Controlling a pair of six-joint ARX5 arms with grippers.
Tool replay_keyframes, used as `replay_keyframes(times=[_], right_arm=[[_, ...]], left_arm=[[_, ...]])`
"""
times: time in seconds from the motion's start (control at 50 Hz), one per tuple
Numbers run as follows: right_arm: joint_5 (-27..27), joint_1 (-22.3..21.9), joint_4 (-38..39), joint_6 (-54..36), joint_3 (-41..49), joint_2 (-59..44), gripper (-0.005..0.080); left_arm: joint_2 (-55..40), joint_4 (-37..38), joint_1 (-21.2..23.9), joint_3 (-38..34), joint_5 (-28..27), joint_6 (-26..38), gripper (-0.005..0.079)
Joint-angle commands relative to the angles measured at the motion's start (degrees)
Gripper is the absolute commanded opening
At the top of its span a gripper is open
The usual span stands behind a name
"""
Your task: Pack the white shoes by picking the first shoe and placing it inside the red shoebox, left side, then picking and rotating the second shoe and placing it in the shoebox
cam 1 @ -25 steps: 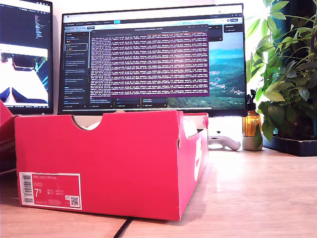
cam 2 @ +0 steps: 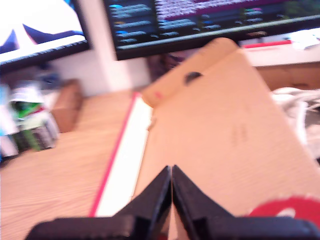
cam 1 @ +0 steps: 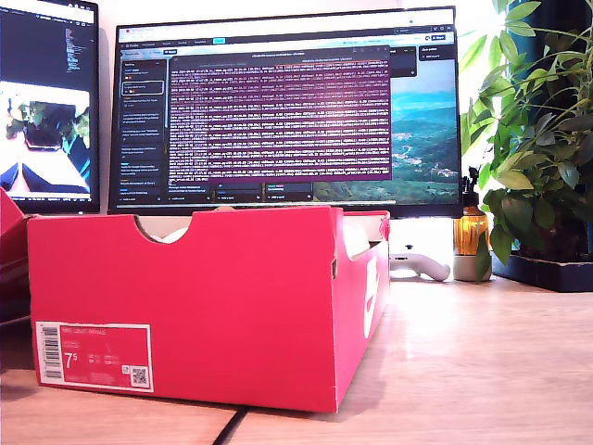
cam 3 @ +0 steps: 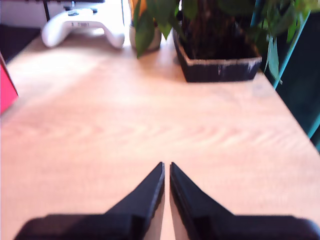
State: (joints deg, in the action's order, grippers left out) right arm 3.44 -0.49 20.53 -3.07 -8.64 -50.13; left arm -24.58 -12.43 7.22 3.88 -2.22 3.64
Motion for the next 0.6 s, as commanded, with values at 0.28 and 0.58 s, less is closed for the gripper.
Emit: replay_keyframes(times=[0.28, 0.58], right_arm=[[-0.3, 0.0, 3.1, -1.3, 6.6, 0.7, -0.0013], [-2.1, 0.0, -2.0, -1.3, 6.8, 8.3, -0.0013]], left_arm=[[11.3, 8.1, -3.8, -2.7, 0.4, -1.1, -0.0018], [19.8, 14.2, -7.5, -5.4, 1.5, -4.7, -0.0019]])
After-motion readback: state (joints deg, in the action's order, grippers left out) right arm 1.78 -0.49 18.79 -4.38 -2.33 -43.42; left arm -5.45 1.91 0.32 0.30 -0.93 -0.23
